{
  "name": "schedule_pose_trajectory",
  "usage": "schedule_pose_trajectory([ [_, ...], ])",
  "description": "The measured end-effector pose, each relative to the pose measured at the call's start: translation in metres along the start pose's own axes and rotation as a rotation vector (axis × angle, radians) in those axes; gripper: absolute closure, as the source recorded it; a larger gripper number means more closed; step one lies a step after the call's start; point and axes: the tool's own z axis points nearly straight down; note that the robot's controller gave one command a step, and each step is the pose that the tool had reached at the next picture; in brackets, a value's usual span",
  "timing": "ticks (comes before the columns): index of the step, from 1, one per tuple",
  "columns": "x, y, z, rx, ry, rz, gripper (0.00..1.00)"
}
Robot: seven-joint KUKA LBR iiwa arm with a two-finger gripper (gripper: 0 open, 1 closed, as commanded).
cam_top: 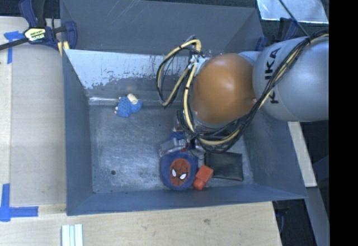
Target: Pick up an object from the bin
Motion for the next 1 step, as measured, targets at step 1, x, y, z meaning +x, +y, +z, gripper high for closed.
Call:
schedule_pose_trajectory([
  [1, -0.0235, -0.0121, -0.192, 0.007, 0.002, -0.036, 1.0],
])
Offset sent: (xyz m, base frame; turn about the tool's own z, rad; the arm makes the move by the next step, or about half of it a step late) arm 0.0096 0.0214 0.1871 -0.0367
